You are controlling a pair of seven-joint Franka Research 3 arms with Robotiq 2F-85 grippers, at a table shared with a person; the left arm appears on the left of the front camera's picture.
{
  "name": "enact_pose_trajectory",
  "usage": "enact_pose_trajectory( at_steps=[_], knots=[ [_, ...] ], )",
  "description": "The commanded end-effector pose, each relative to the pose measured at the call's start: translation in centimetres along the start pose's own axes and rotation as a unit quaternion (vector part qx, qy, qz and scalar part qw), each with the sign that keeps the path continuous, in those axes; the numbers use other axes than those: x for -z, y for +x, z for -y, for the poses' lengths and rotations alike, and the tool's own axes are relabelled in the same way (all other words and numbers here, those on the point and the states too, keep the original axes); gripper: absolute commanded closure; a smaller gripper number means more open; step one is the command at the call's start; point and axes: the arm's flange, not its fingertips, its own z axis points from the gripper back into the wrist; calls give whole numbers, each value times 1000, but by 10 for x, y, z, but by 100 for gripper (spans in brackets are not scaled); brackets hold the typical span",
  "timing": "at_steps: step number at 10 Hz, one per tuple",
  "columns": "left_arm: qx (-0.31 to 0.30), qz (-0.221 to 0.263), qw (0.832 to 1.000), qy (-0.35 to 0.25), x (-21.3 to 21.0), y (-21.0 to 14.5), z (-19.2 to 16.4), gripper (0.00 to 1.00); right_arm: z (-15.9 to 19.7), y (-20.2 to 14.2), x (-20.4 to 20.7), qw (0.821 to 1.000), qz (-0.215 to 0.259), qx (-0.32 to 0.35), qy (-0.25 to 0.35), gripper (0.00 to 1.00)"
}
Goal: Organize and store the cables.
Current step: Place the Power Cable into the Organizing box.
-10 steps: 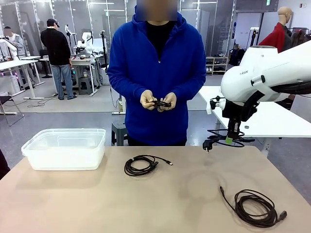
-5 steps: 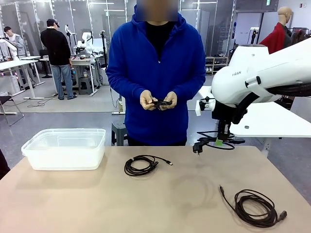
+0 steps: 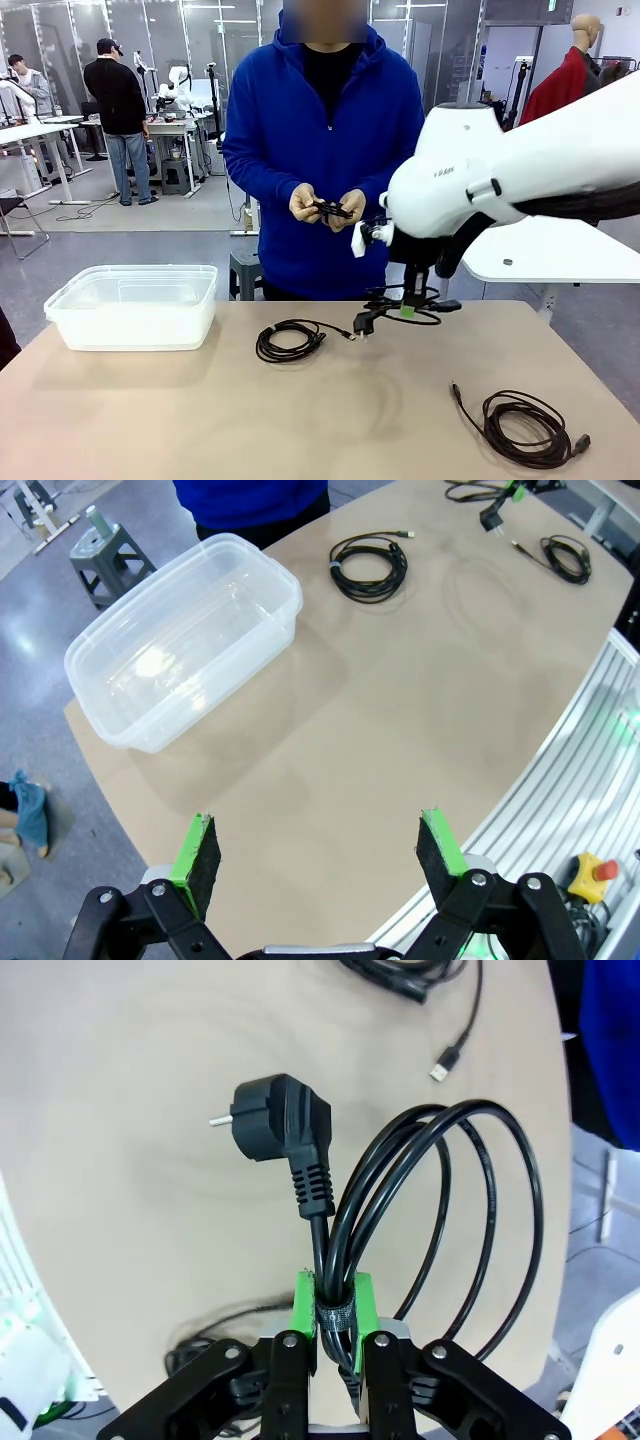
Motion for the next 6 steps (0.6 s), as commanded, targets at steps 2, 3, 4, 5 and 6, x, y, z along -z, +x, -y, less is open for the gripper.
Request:
enact_pose_trajectory(
  at_steps=[2,3,4,5,6],
  knots=[
    [1,0,1000,0,-1,0,0,0,-40,41,27,999,-22,13,-29,100],
    [1,0,1000,0,-1,0,0,0,-55,52,40,999,-22,15,-26,100],
    [1,0,1000,0,-1,0,0,0,-64,59,53,999,-29,13,-25,100],
    [1,0,1000,0,-1,0,0,0,-73,63,67,999,-24,14,-19,100],
    [1,0,1000,0,-1,0,0,0,-80,65,79,1000,-20,18,-11,100]
  ],
)
